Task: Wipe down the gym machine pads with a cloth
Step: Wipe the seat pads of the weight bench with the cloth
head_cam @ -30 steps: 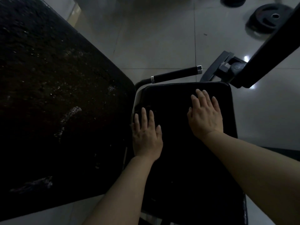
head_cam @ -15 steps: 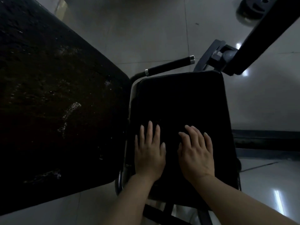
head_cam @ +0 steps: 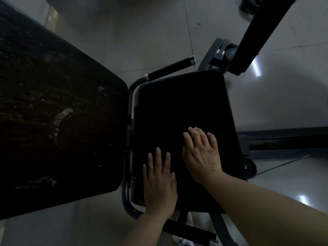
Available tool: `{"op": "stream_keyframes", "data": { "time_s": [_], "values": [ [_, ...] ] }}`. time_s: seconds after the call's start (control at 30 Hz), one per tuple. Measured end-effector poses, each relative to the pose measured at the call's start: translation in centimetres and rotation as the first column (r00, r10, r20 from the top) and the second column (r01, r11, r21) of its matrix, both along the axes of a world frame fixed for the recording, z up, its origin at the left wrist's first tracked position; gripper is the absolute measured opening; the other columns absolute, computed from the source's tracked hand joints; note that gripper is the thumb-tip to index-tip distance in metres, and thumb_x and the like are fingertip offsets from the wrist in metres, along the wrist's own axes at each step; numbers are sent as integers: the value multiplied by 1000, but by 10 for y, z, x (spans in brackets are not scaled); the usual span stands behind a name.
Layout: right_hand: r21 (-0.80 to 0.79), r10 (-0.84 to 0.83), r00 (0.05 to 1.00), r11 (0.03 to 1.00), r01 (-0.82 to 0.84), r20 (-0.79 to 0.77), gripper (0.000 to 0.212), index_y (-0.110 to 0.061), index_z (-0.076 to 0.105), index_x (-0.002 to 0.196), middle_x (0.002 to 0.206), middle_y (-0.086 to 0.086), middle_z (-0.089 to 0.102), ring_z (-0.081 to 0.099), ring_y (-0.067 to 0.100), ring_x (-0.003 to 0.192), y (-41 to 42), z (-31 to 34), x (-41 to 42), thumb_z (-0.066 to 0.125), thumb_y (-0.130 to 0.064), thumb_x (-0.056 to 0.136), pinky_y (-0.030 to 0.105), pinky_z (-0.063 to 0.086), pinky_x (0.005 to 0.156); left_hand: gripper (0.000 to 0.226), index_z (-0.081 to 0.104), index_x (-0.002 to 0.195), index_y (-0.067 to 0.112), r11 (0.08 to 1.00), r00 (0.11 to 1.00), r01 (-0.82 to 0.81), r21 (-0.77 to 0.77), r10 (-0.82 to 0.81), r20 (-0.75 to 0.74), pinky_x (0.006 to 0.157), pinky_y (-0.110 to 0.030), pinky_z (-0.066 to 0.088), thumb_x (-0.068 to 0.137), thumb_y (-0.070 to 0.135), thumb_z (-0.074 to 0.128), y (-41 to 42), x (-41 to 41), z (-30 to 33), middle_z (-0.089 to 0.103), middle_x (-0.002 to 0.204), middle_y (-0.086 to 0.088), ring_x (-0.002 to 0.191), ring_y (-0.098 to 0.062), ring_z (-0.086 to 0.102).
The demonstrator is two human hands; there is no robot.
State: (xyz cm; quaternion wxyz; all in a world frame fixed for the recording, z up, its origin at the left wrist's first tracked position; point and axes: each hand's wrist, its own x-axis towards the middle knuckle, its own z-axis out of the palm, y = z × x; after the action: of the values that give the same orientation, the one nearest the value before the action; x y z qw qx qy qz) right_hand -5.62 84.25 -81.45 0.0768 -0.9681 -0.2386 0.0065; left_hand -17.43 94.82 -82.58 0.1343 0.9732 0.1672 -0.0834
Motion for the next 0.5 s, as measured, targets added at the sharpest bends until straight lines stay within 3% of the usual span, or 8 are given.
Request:
{"op": "stream_keyframes", "data": {
  "time_s": [0.17, 0.3, 0.4, 0.5],
  "values": [
    [4, -24, 1000, 1000, 24, 10, 53, -8, 57, 126, 129, 11, 56, 36, 24, 126, 0, 2, -1, 33, -35, 88, 45, 25, 103, 62, -7, 149, 32, 999, 999, 15, -38, -16, -36, 118, -39, -4, 91, 54, -2, 35, 57, 6, -15, 158, 5, 144, -16, -19],
    [-9, -20, 1000, 1000, 20, 0, 52, -10, 57, 126, 130, 10, 55, 36, 23, 126, 1, 3, 0, 33, -35, 88, 44, 24, 104, 57, 4, 152, 27, 996, 996, -85, -10, 84, -43, 117, -40, -5, 99, 42, 16, 45, 100, 7, -9, 160, -1, 146, -22, -12],
    [-14, -17, 1000, 1000, 16, -11, 52, -9, 57, 126, 132, 11, 53, 37, 24, 127, 1, 3, 1, 33, -34, 87, 44, 24, 105, 58, 3, 150, 25, 1000, 999, -19, 7, 19, 35, 116, -42, 1, 95, 43, 11, 26, 66, 3, -1, 160, -3, 147, -24, -4],
    [-28, -15, 1000, 1000, 14, -24, 53, -9, 55, 127, 133, 12, 52, 37, 25, 128, 1, 5, 0, 31, -35, 88, 44, 23, 107, 56, 9, 149, 27, 998, 996, 70, 7, -71, 53, 118, -42, 14, 96, 38, 20, 3, 6, 2, 11, 160, -2, 147, -25, 7]
  ]
}}
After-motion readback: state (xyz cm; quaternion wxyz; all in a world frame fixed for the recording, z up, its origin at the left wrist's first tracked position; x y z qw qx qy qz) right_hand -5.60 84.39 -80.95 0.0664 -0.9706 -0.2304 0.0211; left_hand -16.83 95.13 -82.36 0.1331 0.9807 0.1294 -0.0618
